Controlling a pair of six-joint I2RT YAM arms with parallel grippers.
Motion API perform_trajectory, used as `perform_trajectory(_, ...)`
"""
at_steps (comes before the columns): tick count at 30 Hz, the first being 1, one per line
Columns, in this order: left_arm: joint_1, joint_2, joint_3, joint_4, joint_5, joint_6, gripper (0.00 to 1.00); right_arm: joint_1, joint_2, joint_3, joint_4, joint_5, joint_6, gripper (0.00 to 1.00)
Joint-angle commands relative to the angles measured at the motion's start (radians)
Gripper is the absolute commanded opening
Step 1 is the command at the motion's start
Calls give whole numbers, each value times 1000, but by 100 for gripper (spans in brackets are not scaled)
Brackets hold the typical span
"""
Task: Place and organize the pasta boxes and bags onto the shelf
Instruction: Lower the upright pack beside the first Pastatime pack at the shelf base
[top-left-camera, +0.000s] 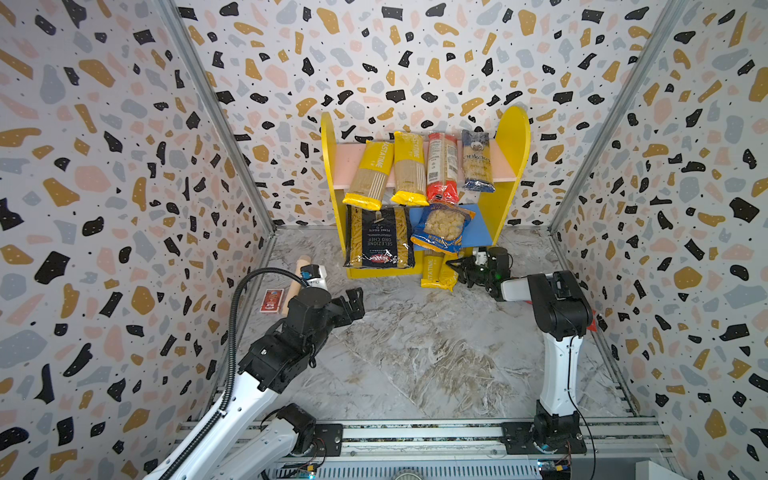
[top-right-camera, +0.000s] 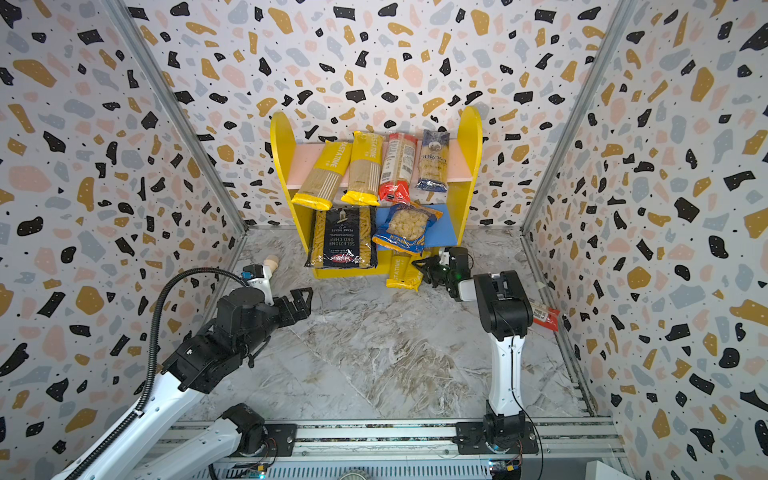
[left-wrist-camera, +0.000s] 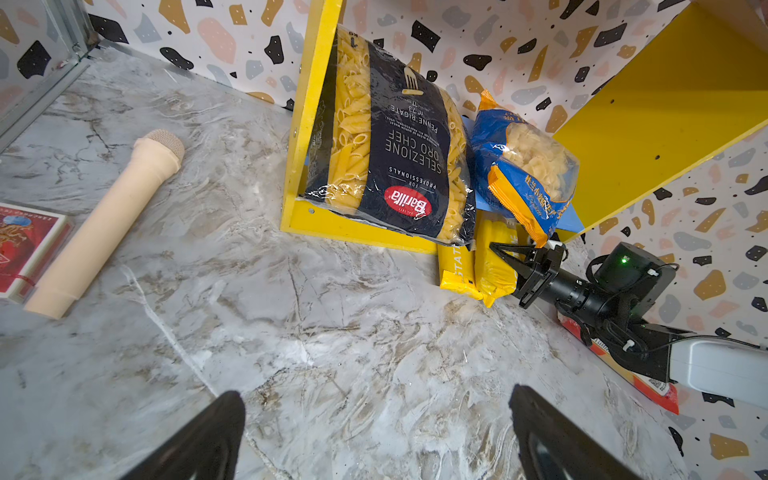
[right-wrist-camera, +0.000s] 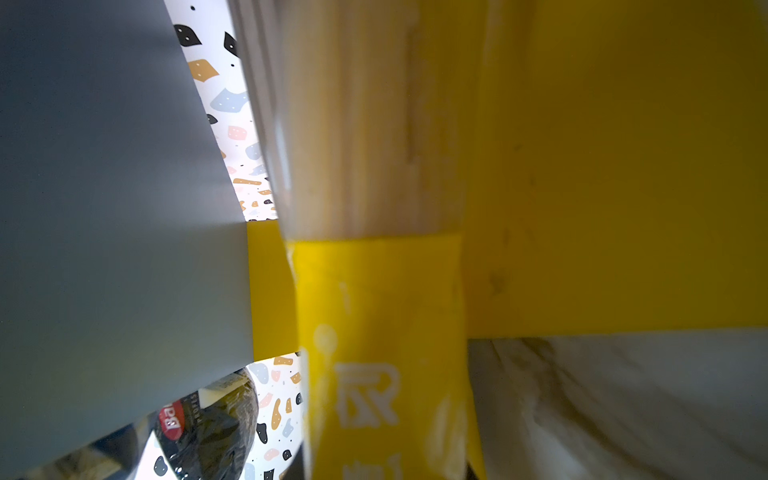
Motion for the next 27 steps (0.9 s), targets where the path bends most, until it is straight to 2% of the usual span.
perform_trajectory(1,5,-10,41,18,-5,3,100,-15,-46,144,98,-1,-92,19)
perform_trajectory(4,5,-22,42,12,-7,0,100,-14,-42,166,92,7,-91,16)
perform_trajectory(9,5,-35,41,5,-6,-1,100,-14,-16,216,101,0,-72,18)
perform_trajectory(11,5,-36,40,3,-4,-3,100,-14,5,240,95,-13,-66,21)
perform_trajectory(13,4,-40,40,2,-2,-5,100,-14,22,248,123,-36,-41,32)
perform_trajectory(17,5,-46,42,2,1,-6,100,-9,10,174,220,-53,22,45)
perform_trajectory(19,5,-50,40,4,11,-5,100,-7,-20,145,196,-58,6,52)
perform_trajectory(27,5,-73,35,10,41,-15,100,3,-197,-11,51,-41,-85,56)
